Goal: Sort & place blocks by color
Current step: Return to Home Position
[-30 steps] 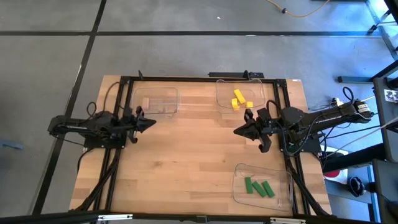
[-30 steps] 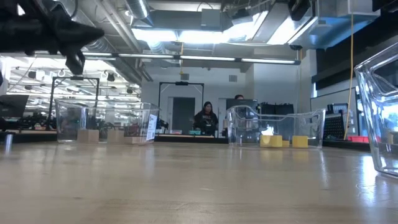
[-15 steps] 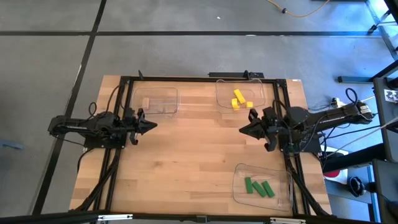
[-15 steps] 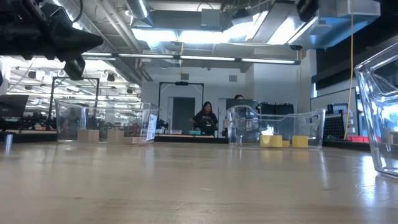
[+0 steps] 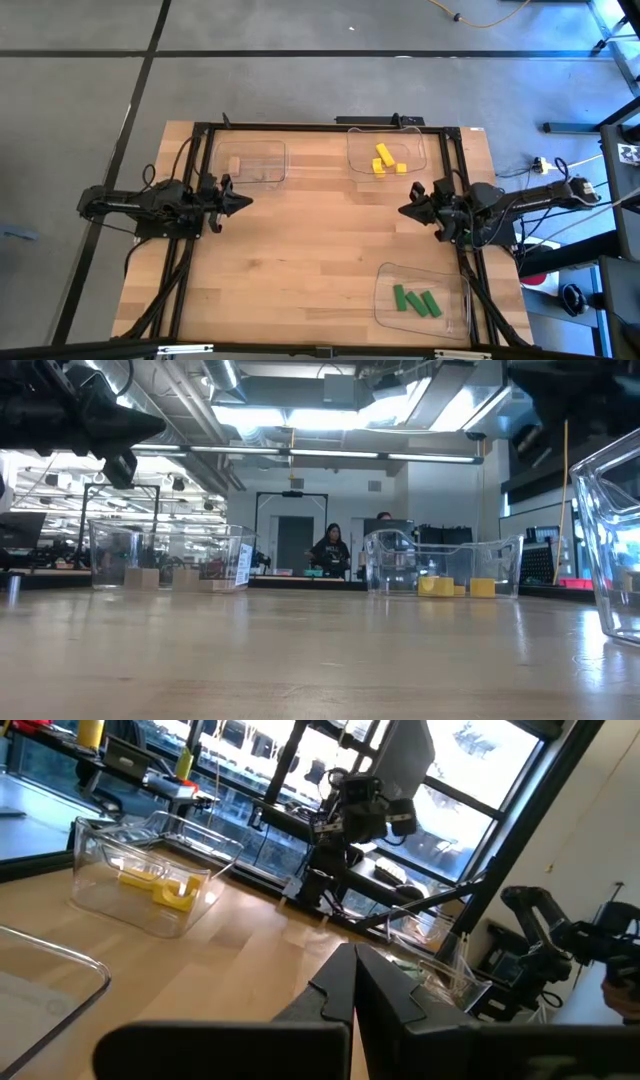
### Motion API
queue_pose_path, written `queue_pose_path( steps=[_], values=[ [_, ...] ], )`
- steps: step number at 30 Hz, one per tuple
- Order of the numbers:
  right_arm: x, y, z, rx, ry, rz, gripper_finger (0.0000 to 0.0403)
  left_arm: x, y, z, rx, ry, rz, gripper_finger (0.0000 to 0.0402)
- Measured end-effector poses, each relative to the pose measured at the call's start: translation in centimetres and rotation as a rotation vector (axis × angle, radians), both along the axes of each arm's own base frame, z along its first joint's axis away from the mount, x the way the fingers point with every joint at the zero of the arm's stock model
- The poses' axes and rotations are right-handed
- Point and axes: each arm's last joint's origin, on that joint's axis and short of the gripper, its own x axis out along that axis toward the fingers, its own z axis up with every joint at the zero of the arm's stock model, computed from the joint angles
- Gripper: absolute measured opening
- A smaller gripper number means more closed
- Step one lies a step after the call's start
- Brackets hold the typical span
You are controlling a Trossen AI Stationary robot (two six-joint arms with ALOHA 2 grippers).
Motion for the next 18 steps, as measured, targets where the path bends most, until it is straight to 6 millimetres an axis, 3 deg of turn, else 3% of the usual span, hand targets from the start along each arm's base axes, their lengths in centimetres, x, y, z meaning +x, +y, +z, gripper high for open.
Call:
queue_pose_path(
  steps=[6,12,18],
  values=[
    [-1.2,-1.1,-1.3,0.005,-0.017,0.012,0.0,0.0,0.0,0.0,0.001,0.0,0.0,0.0],
    [-1.9,-1.4,-1.3,-0.19,-0.048,-0.037,0.0,0.0,0.0,0.0,0.001,0.0,0.0,0.0],
    [-2.1,-1.4,-3.7,-0.212,0.186,-0.029,0.0,0.0,0.0,0.0,0.001,0.0,0.0,0.0]
  ],
)
